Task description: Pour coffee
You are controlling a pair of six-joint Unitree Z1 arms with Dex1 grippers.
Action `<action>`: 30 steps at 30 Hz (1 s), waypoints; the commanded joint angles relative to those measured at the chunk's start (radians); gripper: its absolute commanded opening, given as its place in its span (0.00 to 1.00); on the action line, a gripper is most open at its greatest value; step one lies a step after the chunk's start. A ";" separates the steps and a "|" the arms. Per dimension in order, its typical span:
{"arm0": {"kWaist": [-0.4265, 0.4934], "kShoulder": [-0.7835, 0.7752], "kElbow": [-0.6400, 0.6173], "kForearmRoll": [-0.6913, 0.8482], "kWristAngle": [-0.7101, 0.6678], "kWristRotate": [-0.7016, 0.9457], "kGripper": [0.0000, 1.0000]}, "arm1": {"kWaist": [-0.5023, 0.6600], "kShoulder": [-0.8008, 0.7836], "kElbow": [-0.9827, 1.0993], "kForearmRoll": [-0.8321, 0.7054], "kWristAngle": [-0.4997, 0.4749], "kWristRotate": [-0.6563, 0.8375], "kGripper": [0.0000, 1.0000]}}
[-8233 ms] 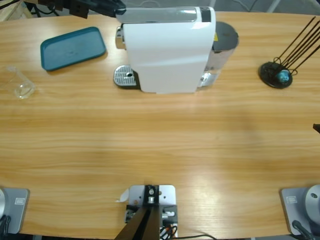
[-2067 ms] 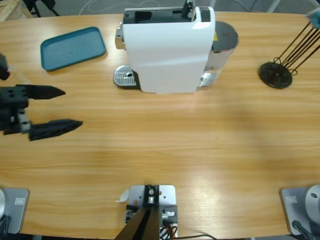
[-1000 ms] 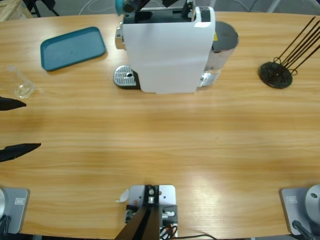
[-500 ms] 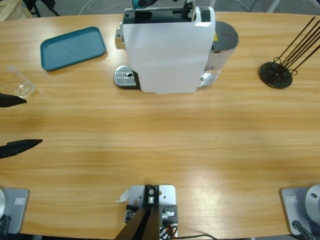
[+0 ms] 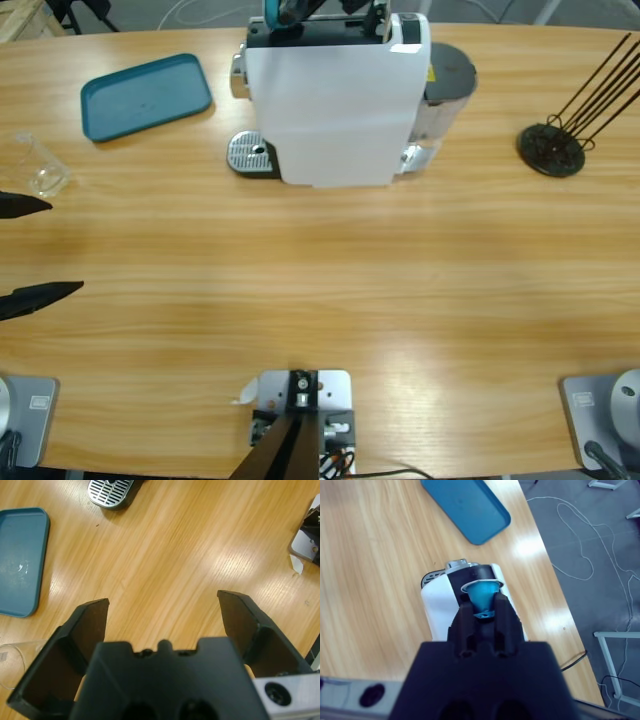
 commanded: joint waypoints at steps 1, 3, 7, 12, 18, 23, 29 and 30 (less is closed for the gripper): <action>0.007 -0.020 0.039 -0.016 0.015 0.010 0.94 | -0.014 0.066 0.037 -0.008 0.018 -0.011 0.00; 0.007 -0.021 0.041 -0.017 0.016 0.010 0.94 | -0.013 0.071 0.037 -0.010 0.021 -0.011 0.00; 0.007 -0.021 0.048 -0.023 0.018 0.010 0.94 | -0.013 0.068 0.045 -0.004 0.017 -0.010 0.38; 0.007 -0.014 0.053 -0.039 0.018 0.010 0.94 | -0.010 0.027 0.054 -0.010 -0.004 -0.011 0.99; 0.007 -0.017 0.056 -0.045 0.018 0.010 0.94 | 0.029 -0.047 0.039 -0.025 -0.022 -0.006 0.99; 0.007 -0.021 0.058 -0.049 0.016 0.006 0.94 | 0.075 -0.109 0.039 -0.028 -0.037 0.036 0.80; 0.007 0.003 0.051 -0.064 0.014 -0.005 0.94 | 0.208 -0.192 0.142 -0.019 -0.088 0.284 0.00; 0.007 0.004 0.046 -0.064 0.012 -0.007 0.94 | 0.212 -0.220 0.209 -0.063 -0.104 0.358 0.00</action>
